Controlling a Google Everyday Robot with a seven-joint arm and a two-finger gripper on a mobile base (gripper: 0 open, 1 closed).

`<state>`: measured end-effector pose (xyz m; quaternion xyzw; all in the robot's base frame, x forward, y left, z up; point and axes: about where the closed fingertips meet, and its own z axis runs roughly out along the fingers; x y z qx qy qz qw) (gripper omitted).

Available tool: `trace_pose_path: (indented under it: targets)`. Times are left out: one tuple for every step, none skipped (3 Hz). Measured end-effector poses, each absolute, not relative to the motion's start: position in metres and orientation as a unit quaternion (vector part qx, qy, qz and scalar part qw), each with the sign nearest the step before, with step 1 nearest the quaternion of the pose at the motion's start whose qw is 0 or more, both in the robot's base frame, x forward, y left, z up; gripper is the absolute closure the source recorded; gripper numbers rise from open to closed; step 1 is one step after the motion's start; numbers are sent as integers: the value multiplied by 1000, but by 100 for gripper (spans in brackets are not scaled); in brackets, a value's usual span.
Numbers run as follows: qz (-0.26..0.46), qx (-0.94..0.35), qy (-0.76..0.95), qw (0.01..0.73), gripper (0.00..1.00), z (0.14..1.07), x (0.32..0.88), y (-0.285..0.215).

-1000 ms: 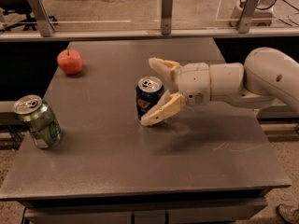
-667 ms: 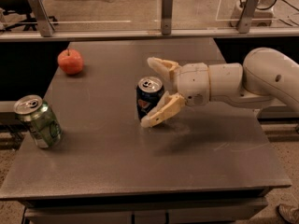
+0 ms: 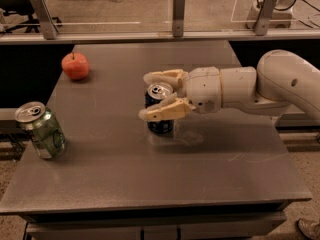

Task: Knock pepsi can over

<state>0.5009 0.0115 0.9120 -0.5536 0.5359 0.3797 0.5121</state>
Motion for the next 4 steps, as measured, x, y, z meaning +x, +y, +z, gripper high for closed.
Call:
trace_pose_path:
  targets:
    - [371, -566, 551, 489, 64, 913, 500, 13]
    - [338, -587, 575, 459, 87, 926, 500, 5]
    - [263, -621, 616, 408, 100, 944, 497, 5]
    - [188, -665, 647, 322, 100, 959, 473, 11]
